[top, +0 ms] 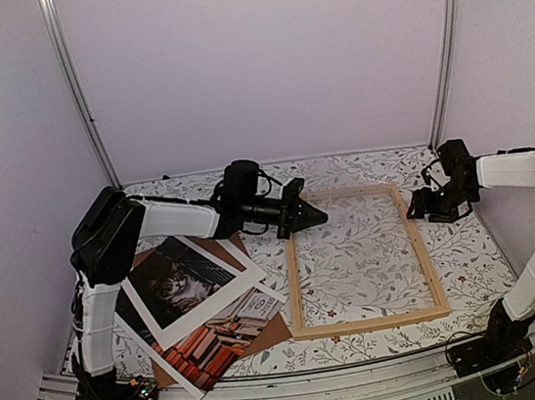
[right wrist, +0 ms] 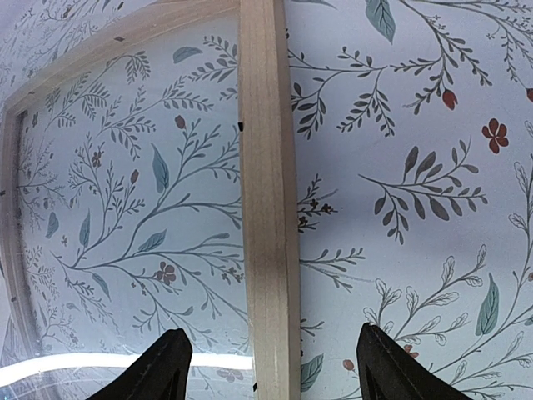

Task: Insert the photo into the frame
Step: Place the glass panel in the frame body.

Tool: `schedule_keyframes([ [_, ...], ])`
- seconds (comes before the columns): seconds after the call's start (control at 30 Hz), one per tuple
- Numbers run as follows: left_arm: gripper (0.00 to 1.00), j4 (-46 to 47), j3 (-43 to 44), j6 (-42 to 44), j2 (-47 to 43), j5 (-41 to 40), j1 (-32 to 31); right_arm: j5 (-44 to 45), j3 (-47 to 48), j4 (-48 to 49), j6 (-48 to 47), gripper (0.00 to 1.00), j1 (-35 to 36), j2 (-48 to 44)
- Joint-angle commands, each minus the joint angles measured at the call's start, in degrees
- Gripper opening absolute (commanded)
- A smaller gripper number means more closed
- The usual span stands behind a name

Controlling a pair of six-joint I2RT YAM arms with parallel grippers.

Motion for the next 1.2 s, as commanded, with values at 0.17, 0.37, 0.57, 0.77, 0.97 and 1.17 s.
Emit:
schedule_keyframes([
  [0.17,0.0,2.3,-0.6,-0.5,-1.0,1.9,-0.4,0.4,0.3,0.2,-0.5,0.72,0.4,-0.3],
  [0.37,0.0,0.7,-1.0,1.0,-0.3,1.3,-0.4,0.2,0.2,0.3,-0.4,0.72,0.3,-0.7],
  [0.57,0.03,-1.1,-0.9,2.8,0.1,0.7,-0.5,0.2,0.0,0.3,-0.5,0.72,0.4,-0.9],
  [0.77,0.11,-3.0,-0.9,4.4,0.3,0.2,-0.6,-0.3,0.0,0.4,-0.4,0.72,0.4,-0.9],
  [0.97,0.23,-5.2,-0.6,6.2,0.9,-0.6,-0.6,-2.1,0.0,0.5,-0.3,0.72,0.3,-1.7],
  [1.17,0.32,-7.4,-0.3,8.1,1.2,-1.3,-0.6,-4.3,-0.2,1.2,0.4,0.72,0.5,-3.3],
])
